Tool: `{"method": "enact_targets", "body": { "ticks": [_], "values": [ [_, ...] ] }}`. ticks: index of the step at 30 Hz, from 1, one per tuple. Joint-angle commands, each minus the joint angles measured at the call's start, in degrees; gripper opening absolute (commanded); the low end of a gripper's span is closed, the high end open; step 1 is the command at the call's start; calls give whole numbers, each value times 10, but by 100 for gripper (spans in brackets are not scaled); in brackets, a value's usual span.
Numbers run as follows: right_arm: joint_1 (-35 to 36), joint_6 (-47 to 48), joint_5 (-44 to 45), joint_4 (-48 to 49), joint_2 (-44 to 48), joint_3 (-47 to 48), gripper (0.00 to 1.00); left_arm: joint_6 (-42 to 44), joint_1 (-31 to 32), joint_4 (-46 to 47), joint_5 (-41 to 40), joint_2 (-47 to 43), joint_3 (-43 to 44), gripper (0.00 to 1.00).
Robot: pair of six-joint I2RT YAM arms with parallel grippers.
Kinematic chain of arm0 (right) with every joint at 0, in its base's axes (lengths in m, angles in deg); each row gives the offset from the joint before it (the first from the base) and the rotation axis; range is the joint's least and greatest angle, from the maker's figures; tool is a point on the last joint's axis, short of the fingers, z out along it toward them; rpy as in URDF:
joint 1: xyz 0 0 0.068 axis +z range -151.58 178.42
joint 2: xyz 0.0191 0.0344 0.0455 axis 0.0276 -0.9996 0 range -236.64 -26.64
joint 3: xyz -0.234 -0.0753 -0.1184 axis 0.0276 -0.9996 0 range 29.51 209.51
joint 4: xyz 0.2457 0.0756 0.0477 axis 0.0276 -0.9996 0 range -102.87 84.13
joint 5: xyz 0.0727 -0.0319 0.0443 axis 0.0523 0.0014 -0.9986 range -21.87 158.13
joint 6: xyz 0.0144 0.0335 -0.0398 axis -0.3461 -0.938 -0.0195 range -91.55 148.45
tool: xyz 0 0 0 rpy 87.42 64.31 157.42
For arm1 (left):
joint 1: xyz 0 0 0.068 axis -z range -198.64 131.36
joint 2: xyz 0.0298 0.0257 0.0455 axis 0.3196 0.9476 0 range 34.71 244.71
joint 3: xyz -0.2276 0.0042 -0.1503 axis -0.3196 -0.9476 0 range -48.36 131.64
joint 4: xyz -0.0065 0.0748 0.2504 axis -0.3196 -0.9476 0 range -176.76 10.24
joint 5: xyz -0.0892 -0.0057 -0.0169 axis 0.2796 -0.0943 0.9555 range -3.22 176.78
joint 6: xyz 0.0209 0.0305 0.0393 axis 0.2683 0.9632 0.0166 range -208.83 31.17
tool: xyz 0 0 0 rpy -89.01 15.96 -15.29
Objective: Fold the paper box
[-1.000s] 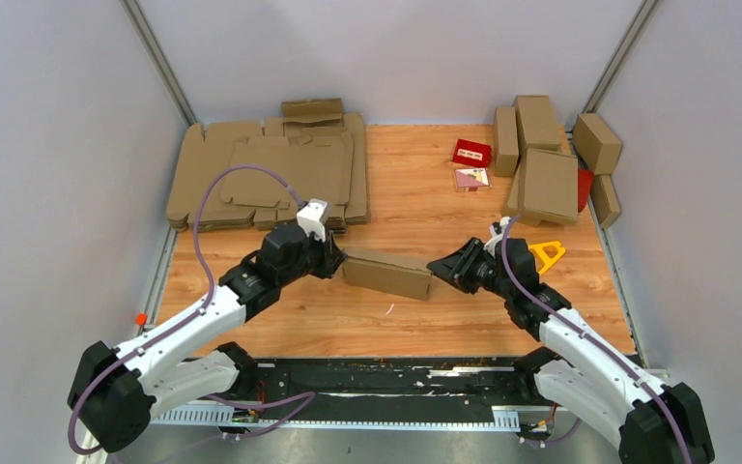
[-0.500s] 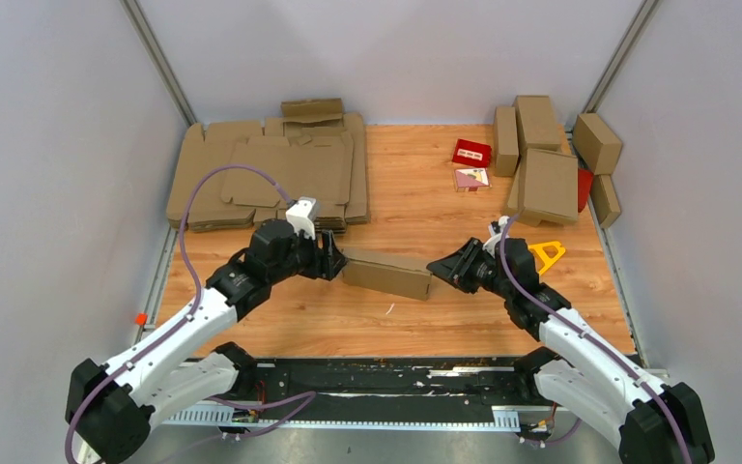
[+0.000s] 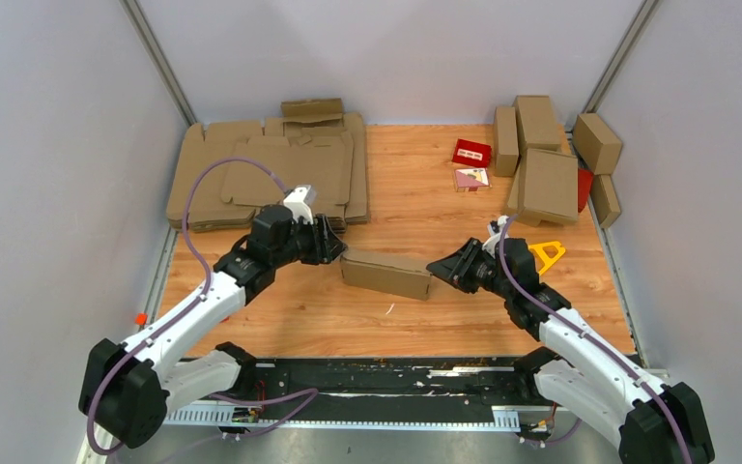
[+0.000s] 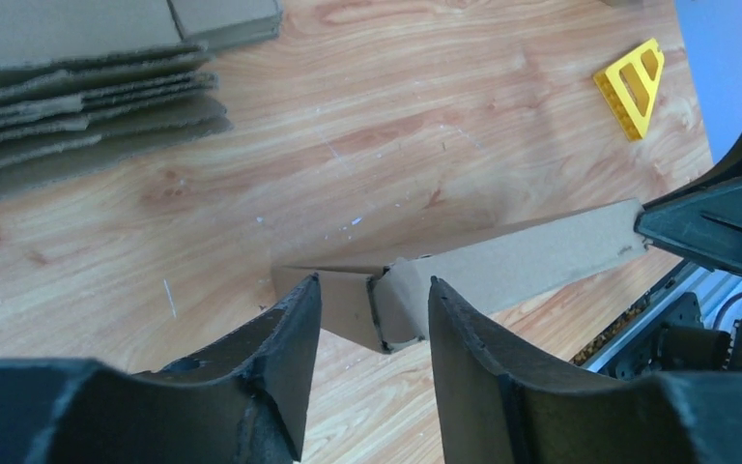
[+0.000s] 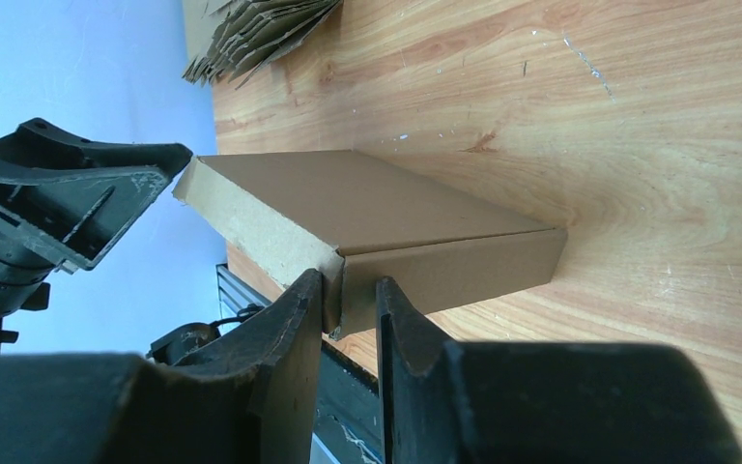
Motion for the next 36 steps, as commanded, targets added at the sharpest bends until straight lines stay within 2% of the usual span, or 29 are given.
{"method": "enact_targets", "body": {
  "ticks": [1,4,7,14,15,18,19,23,26,30,33,36],
  "values": [
    [3,24,7,-46,-14,-13,0,-21,-14,36,12,6,-29,50],
    [4,24,6,-42,-17,-14,0,-47,-18,77,17,-3,-70,36],
    [4,24,5,-40,-21,-14,0,-66,-18,114,24,-6,-108,31],
    [4,30,3,-37,-25,-10,0,-62,-18,112,10,-9,-129,24],
    [4,34,2,-38,-26,-8,2,-59,-18,110,10,-11,-127,23],
    [4,53,-9,-37,-25,3,32,-48,-18,94,4,-15,-118,22],
    [3,57,-12,-39,-25,7,36,-45,-18,92,1,-15,-114,22],
    [3,54,-16,-40,-13,11,39,-37,-18,69,-3,-16,-109,21],
    [1,52,-16,-43,3,13,50,-31,-18,64,-1,-11,-106,20],
    [-5,55,-10,-60,25,23,59,-24,-18,55,3,-3,-96,19],
    [-9,60,-11,-71,38,31,59,-21,-18,52,2,-4,-93,19],
    [-11,60,-10,-81,46,33,52,-19,-18,49,1,-8,-90,19]
  ]
}}
